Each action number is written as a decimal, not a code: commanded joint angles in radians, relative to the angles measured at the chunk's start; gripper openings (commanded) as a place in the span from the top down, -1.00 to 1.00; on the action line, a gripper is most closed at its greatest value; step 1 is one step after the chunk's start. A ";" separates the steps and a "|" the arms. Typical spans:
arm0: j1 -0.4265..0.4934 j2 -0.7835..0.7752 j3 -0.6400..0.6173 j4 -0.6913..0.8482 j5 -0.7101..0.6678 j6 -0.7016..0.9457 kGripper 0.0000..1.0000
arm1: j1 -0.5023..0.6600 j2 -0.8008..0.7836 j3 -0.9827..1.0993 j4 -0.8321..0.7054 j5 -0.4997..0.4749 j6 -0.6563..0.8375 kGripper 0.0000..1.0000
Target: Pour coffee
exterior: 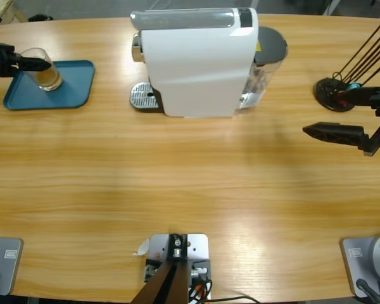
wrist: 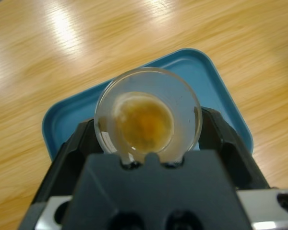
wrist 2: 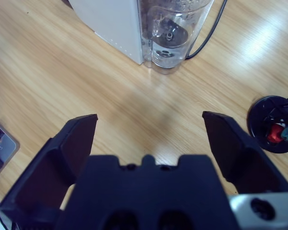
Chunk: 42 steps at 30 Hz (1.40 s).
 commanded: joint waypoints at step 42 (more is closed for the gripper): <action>-0.164 -1.000 0.042 0.765 0.001 -0.185 -0.99 | -0.009 -0.200 -0.062 0.208 -0.031 -0.078 -1.00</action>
